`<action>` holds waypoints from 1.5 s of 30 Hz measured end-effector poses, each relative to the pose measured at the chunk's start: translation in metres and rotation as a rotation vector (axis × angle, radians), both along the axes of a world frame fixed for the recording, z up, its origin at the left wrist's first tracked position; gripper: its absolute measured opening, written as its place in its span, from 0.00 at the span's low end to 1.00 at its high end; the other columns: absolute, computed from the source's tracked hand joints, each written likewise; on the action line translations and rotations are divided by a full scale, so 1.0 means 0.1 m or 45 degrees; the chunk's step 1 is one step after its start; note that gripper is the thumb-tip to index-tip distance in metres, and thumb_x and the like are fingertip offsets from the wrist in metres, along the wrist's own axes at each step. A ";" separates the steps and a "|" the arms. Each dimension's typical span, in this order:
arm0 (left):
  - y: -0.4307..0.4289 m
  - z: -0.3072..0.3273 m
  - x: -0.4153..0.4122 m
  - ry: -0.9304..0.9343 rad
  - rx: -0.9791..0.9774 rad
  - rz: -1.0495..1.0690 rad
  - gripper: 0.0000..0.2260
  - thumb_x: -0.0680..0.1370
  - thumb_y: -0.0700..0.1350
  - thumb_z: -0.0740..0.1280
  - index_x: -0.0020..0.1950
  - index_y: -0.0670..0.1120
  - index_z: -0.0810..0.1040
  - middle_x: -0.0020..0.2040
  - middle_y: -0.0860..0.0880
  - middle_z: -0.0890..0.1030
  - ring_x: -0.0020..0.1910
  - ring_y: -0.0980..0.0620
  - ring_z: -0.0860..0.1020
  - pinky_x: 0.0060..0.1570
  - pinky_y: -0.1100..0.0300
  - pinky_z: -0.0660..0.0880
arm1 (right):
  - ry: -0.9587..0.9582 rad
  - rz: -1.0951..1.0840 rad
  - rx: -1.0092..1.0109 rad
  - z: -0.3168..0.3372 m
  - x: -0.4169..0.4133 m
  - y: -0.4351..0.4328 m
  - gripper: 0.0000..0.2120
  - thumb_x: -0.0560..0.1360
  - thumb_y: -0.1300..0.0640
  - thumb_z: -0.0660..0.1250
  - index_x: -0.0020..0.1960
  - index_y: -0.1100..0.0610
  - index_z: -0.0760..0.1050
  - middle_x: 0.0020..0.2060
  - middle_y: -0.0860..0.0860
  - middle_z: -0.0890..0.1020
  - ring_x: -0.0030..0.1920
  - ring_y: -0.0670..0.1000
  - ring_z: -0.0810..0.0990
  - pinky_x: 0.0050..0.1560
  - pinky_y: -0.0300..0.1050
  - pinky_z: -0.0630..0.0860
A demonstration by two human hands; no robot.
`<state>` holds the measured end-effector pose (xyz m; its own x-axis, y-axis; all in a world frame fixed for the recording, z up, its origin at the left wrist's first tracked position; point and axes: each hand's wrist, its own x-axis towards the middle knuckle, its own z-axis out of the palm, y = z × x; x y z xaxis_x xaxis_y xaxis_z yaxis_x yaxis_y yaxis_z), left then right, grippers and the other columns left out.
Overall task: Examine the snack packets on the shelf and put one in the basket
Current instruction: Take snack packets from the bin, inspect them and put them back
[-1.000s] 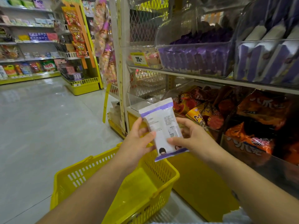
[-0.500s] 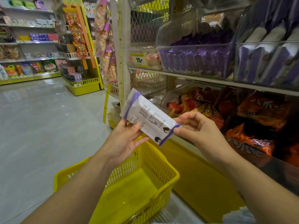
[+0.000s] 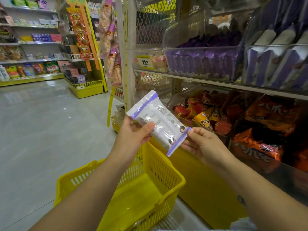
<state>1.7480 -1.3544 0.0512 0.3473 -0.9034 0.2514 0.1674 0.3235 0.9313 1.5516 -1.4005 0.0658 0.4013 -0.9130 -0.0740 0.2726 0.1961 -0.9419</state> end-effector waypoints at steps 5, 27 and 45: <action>0.01 0.09 -0.14 -0.225 -0.077 0.148 0.23 0.66 0.47 0.78 0.55 0.55 0.72 0.47 0.60 0.84 0.48 0.58 0.83 0.39 0.61 0.80 | 0.043 0.054 0.221 -0.12 0.07 -0.01 0.09 0.81 0.63 0.57 0.45 0.62 0.73 0.31 0.56 0.83 0.29 0.48 0.83 0.34 0.39 0.81; -0.03 -0.04 -0.08 0.242 0.451 -0.155 0.38 0.74 0.32 0.67 0.77 0.56 0.56 0.65 0.45 0.78 0.56 0.44 0.82 0.51 0.42 0.80 | 0.587 -0.156 -1.178 -0.19 0.17 0.22 0.07 0.78 0.62 0.64 0.45 0.52 0.72 0.38 0.48 0.83 0.41 0.45 0.83 0.45 0.55 0.80; -0.08 -0.07 0.11 0.422 0.322 -0.130 0.16 0.74 0.37 0.64 0.61 0.47 0.76 0.48 0.50 0.86 0.50 0.42 0.84 0.39 0.49 0.81 | 0.355 -0.034 -0.913 -0.10 0.16 0.24 0.05 0.79 0.64 0.59 0.46 0.57 0.70 0.47 0.56 0.82 0.50 0.53 0.82 0.52 0.49 0.81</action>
